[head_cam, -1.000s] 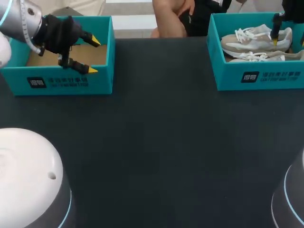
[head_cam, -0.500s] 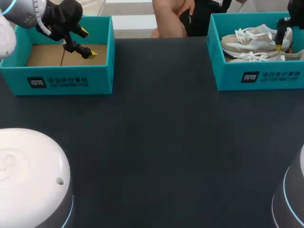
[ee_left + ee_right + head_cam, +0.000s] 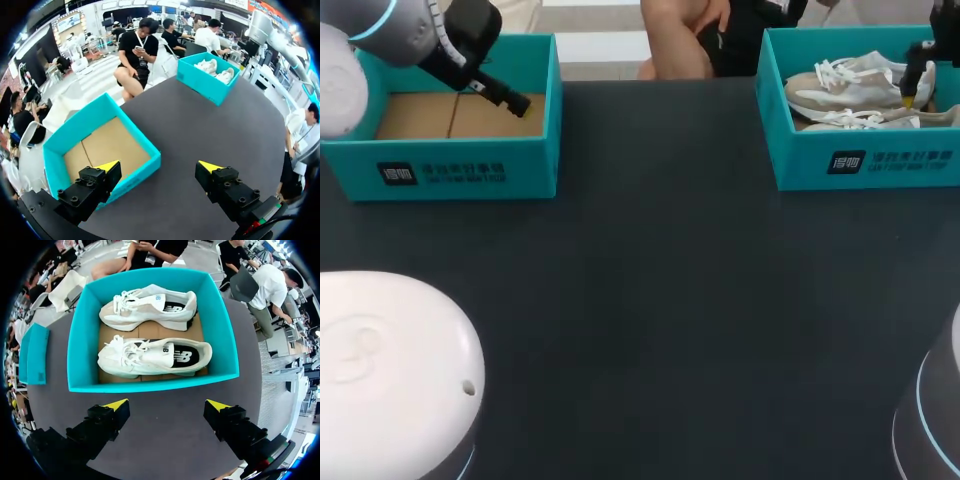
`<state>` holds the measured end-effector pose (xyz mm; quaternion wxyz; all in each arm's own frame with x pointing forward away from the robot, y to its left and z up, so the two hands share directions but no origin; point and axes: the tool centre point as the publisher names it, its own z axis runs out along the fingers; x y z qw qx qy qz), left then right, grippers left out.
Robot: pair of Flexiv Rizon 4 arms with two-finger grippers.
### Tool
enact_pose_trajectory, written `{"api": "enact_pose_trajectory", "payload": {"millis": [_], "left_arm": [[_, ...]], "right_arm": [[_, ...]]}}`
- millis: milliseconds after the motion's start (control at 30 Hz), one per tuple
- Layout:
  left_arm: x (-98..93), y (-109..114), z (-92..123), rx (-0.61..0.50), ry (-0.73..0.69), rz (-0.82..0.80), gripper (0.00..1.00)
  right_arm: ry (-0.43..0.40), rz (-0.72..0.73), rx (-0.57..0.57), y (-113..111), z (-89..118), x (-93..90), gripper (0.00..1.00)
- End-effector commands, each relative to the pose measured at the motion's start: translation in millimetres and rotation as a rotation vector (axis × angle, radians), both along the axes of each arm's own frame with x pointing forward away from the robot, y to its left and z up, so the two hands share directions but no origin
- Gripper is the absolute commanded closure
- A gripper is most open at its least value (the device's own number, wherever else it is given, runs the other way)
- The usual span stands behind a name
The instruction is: Take the shoe out of the shoebox, open the shoe tongue, remove and reinsert the insole, then place the shoe into the shoebox
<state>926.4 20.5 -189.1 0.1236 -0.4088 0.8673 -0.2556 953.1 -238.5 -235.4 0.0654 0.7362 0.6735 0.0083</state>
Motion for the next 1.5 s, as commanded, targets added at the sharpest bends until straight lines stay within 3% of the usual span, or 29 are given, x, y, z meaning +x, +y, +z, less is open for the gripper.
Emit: {"api": "enact_pose_trajectory", "payload": {"millis": [33,500,933,1500], "left_arm": [[-7.2,4,10,0.082,0.136,0.352,0.0],[-12.0,22,22,-0.01,0.29,0.581,0.0],[-20.0,35,13,-0.027,0.339,0.686,0.0],[-22.3,56,4,-0.023,0.414,0.827,0.0]], "right_arm": [[0.008,0.024,0.0,1,1,-6.3,0.0],[0.088,0.076,-0.005,-9,16,-33.9,0.0],[0.088,0.094,-0.014,-9,33,-54.1,0.0],[0.059,0.106,0.02,-9,37,-56.7,0.0]]}}
